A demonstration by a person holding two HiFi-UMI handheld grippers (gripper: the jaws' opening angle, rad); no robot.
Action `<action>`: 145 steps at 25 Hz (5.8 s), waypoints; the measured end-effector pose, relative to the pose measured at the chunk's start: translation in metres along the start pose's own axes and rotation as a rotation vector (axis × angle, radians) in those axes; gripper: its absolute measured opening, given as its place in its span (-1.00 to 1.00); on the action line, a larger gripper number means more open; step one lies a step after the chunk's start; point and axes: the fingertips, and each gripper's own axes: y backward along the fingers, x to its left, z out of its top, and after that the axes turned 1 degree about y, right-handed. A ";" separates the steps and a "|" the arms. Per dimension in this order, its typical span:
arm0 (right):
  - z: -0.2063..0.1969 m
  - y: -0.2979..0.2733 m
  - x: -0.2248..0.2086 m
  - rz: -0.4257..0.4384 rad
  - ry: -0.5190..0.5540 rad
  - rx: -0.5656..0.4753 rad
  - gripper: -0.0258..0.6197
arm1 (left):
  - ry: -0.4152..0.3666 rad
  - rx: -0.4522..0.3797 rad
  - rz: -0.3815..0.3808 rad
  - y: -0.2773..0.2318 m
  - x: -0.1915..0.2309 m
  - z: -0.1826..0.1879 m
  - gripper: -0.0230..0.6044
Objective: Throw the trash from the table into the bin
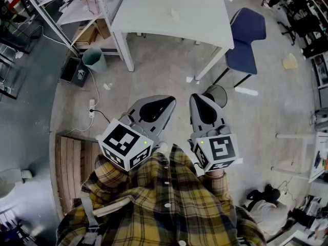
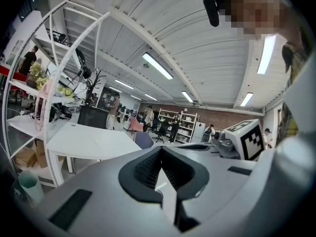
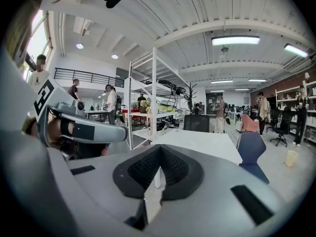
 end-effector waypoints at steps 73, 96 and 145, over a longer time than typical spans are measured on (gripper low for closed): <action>0.091 -0.446 -0.351 0.036 0.011 0.071 -0.92 | 0.030 0.016 0.106 -0.386 0.398 0.148 -0.90; 0.066 -0.489 -0.364 0.045 -0.032 0.177 -0.92 | 0.107 0.140 0.221 -0.418 0.480 0.089 -0.80; 0.004 -0.490 -0.394 -0.021 -0.149 0.306 -0.92 | 0.080 0.563 0.293 -0.459 0.552 -0.070 -0.86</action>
